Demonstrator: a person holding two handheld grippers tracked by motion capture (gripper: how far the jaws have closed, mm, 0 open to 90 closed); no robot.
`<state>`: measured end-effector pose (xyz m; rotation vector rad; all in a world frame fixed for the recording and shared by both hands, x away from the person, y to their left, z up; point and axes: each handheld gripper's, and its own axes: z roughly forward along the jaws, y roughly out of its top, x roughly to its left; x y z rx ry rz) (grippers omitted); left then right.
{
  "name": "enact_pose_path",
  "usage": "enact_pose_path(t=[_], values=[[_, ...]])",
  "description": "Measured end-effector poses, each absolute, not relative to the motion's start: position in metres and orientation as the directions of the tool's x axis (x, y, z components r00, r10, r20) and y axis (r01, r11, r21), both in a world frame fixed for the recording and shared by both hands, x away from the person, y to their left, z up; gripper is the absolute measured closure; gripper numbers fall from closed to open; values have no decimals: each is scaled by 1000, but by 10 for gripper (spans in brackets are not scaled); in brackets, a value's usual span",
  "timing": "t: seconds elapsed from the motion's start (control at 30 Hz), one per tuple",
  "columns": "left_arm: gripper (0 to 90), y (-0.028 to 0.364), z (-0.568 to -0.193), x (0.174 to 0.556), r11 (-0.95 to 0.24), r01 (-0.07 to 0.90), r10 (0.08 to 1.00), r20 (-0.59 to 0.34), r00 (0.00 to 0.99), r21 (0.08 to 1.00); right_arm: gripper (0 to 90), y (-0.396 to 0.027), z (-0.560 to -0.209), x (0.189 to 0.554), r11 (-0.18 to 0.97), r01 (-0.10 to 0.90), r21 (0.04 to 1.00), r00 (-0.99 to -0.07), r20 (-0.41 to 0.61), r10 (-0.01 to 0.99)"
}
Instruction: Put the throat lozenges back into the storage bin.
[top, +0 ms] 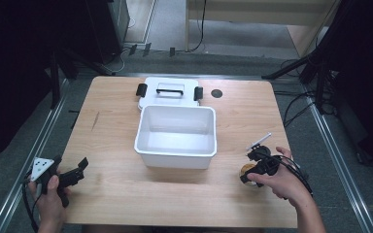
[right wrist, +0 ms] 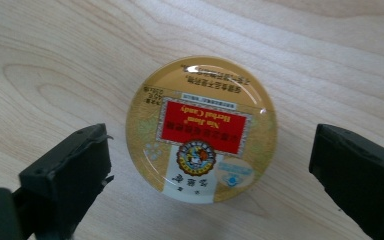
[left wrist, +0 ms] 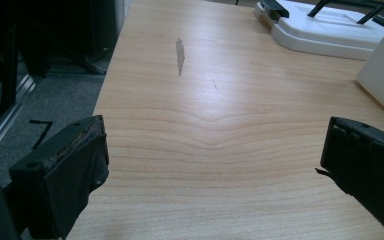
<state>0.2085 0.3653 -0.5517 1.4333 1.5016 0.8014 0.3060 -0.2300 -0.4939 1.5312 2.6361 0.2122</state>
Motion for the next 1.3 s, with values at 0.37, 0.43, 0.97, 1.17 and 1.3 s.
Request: enact_pose_path(t=[0.37,0.43,0.97,1.17,1.3], values=[[0,368,-552,209,153,418,981,-188,45,896,161,-217,-505,307,500,857,122,-494,-75,866],[0,367,-552,209,151,418,982,-186,44,896,203,-216,-505,307,509,851,127,-504,-74,861],[0,367,-552,209,142,422,983,-177,44,895,211,-222,-487,304,562,811,161,-564,-39,825],[0,367,-552,210,138,425,983,-175,48,895,212,-220,-472,306,575,798,179,-578,-36,815],[0,367,-552,210,139,426,983,-176,48,894,213,-218,-458,309,581,791,195,-586,-33,809]])
